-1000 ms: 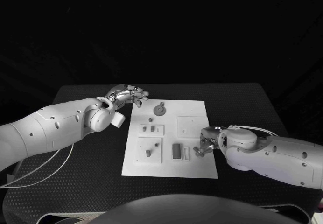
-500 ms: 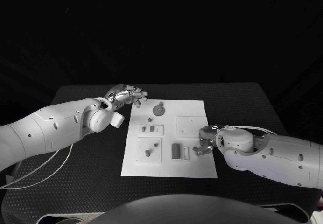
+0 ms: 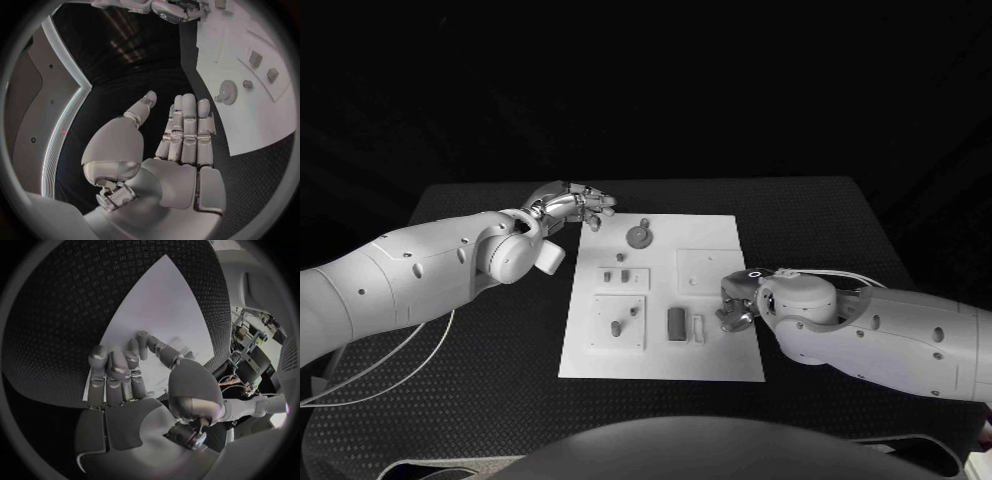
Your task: Assemble the parts on the task board
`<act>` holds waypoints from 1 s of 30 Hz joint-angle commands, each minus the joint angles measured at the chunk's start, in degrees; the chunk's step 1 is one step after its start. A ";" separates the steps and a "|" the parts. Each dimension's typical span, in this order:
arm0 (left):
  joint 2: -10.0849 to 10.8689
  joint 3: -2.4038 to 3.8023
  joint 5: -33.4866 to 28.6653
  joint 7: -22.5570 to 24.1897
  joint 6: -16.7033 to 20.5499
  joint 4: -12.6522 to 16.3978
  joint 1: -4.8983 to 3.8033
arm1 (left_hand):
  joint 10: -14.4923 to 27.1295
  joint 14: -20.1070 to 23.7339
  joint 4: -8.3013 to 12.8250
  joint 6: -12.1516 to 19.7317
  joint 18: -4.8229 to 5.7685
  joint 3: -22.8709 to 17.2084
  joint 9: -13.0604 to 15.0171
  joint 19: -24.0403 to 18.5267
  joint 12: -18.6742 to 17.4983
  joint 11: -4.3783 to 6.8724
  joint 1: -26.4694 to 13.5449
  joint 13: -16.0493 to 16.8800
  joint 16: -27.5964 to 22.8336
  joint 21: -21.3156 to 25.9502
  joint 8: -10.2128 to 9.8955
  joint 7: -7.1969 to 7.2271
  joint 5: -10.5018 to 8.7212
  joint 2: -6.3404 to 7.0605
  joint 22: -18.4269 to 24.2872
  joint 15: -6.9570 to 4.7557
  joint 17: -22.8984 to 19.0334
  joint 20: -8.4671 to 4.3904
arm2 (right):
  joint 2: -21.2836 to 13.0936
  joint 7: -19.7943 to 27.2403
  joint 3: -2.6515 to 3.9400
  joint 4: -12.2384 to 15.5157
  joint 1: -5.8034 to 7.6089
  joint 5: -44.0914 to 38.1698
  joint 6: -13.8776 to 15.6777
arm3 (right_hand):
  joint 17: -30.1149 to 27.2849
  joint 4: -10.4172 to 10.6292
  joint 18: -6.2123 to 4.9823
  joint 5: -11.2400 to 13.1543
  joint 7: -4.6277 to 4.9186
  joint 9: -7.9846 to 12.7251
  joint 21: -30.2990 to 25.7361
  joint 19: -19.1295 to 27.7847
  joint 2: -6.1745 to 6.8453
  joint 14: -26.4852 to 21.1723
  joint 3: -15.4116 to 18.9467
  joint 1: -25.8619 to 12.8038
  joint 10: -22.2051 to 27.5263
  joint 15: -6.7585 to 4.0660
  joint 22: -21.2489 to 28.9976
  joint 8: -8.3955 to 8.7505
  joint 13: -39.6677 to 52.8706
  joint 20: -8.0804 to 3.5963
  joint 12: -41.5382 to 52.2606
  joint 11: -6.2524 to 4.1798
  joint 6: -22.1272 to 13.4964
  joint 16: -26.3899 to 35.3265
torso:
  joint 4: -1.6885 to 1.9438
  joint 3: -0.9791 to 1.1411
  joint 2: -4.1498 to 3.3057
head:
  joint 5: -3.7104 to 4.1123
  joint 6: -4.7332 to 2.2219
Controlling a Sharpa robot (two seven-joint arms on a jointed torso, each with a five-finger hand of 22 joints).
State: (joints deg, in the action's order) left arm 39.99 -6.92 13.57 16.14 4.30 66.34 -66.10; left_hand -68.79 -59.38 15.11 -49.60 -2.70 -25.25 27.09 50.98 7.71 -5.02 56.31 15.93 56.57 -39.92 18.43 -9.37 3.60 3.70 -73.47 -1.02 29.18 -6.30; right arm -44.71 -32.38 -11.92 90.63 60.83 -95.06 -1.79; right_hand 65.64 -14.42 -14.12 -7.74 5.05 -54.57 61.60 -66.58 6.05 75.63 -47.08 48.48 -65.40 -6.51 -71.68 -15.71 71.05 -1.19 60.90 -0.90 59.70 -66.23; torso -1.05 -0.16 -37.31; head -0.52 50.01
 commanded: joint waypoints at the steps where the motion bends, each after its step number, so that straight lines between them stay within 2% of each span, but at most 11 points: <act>1: -0.09 0.03 0.19 0.36 -0.67 0.14 -0.07 | 0.10 0.12 -0.11 -0.27 -0.87 -0.09 0.05 0.16 0.31 -0.17 -0.37 -0.04 -0.23 0.40 0.39 0.09 -0.31 -0.08 -0.08 0.12 0.08 -0.21 | -0.12 0.48 -0.97 -0.73 -1.17 4.07 -4.45 | -0.05 -0.46 -0.88 -1.88 0.84 22.86 0.42 0.00 -2.57 0.22 -1.99 0.91 -0.13 0.45 -0.14 0.16 0.03 0.57 -0.02 0.52 -0.78 0.33 | -0.01 -0.02 -0.01 | -0.10 -0.01; 8: 0.00 0.03 0.24 0.30 -0.59 0.16 -0.07 | 0.11 0.12 -0.10 -0.26 -0.87 -0.09 0.05 0.16 0.31 -0.17 -0.36 -0.04 -0.23 0.41 0.39 0.08 -0.31 -0.07 -0.10 0.12 0.09 -0.21 | -0.23 0.84 -0.97 -0.78 -1.17 6.02 -3.55 | -0.03 -0.79 -0.88 -2.43 0.80 22.97 0.65 -0.13 -3.38 0.31 -3.12 0.49 -0.34 0.48 -0.19 0.04 0.01 0.76 0.15 0.51 -0.52 0.32 | 0.00 -0.02 0.01 | -0.25 -0.01; 14: 0.04 0.03 0.36 0.20 -0.66 0.18 -0.07 | 0.12 0.12 -0.08 -0.24 -0.88 -0.10 0.05 0.17 0.31 -0.17 -0.35 -0.05 -0.23 0.42 0.38 0.08 -0.30 -0.06 -0.11 0.11 0.09 -0.22 | -0.89 0.16 -0.95 -0.86 -1.16 7.47 -0.35 | -0.04 -0.90 -0.88 -1.55 0.77 23.02 0.71 -0.21 -3.56 0.36 -3.70 0.35 -0.43 0.45 -0.16 -0.02 -0.01 0.79 0.21 0.48 -0.40 0.32 | 0.00 -0.04 0.02 | -0.31 -0.01; 17: 0.02 0.03 0.40 0.18 -0.67 0.16 -0.07 | 0.13 0.12 -0.08 -0.24 -0.88 -0.10 0.04 0.17 0.31 -0.17 -0.34 -0.05 -0.23 0.42 0.38 0.08 -0.30 -0.06 -0.12 0.11 0.09 -0.22 | -1.90 0.18 -0.92 -0.48 -1.09 14.36 2.90 | -0.04 -0.91 -0.88 -1.45 0.73 23.02 0.74 -0.26 -3.48 0.39 -3.88 0.30 -0.50 0.42 -0.15 -0.09 -0.02 0.79 0.25 0.44 -0.28 0.31 | -0.02 -0.05 0.02 | -0.39 -0.01; 20: 0.04 0.03 0.42 0.13 -0.66 0.14 -0.07 | 0.13 0.12 -0.08 -0.23 -0.88 -0.10 0.04 0.17 0.31 -0.17 -0.34 -0.05 -0.23 0.42 0.38 0.08 -0.30 -0.06 -0.12 0.11 0.09 -0.22 | -2.31 0.99 -0.88 -0.27 -0.26 23.47 6.81 | -0.04 -0.90 -0.88 -1.42 0.72 23.02 0.75 -0.28 -3.43 0.40 -3.94 0.28 -0.53 0.41 -0.14 -0.11 -0.02 0.79 0.26 0.43 -0.24 0.32 | -0.01 -0.05 0.03 | -0.43 -0.01; 22: 0.00 0.03 0.46 0.13 -0.65 0.10 -0.07 | 0.14 0.12 -0.07 -0.23 -0.88 -0.11 0.04 0.17 0.31 -0.17 -0.33 -0.05 -0.23 0.42 0.38 0.08 -0.30 -0.05 -0.12 0.11 0.10 -0.22 | -2.47 1.52 -0.84 -0.16 0.19 31.55 9.52 | -0.06 -0.91 -0.88 -2.18 0.62 22.99 0.78 -0.39 -3.17 0.43 -4.18 0.15 -0.61 0.34 -0.11 -0.27 -0.03 0.77 0.30 0.34 0.05 0.34 | -0.05 -0.05 0.03 | -0.50 -0.01; 25: 0.00 0.03 0.50 0.08 -0.68 0.15 -0.07 | 0.14 0.12 -0.05 -0.23 -0.89 -0.12 0.04 0.18 0.31 -0.17 -0.30 -0.05 -0.23 0.43 0.38 0.08 -0.29 -0.05 -0.13 0.11 0.10 -0.23 | -2.60 1.83 -0.81 0.36 0.74 38.31 12.24 | -0.08 -0.98 -0.88 -2.95 0.55 23.00 0.82 -0.53 -3.24 0.48 -4.21 -0.24 -0.69 0.23 -0.05 -0.36 -0.05 0.74 0.34 0.26 0.20 0.35 | -0.01 -0.06 0.02 | -0.57 -0.01; 30: 0.00 0.03 0.63 -0.04 -0.76 0.15 -0.11 | 0.14 0.11 0.00 -0.23 -0.89 -0.14 0.05 0.18 0.32 -0.17 -0.24 -0.05 -0.23 0.44 0.39 0.08 -0.29 -0.02 -0.14 0.11 0.11 -0.23 | -3.05 1.43 -0.75 1.49 1.66 44.18 14.07 | -0.10 -1.30 -0.88 -4.08 0.46 23.01 0.86 -0.72 -3.47 0.55 -4.04 -0.86 -0.83 0.11 0.06 -0.48 -0.02 0.65 0.47 0.17 0.37 0.36 | -0.02 -0.10 0.02 | -0.60 -0.01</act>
State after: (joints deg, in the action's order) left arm 40.05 -6.92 13.88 15.92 4.30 66.33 -66.11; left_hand -68.81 -59.38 15.11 -49.60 -2.70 -25.25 27.07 51.01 7.71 -4.99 56.31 15.93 56.57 -39.70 18.43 -9.37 3.60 3.70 -73.56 -1.02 29.23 -6.33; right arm -47.76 -31.30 -12.63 91.81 62.38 -60.45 9.84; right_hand 65.60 -15.50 -13.69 -11.66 5.52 -30.75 62.11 -66.75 3.08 75.88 -51.18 47.56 -65.66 -6.11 -71.67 -15.66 71.04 -0.53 61.47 -0.70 59.64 -66.24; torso -1.06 -0.22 -37.28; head -1.10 50.01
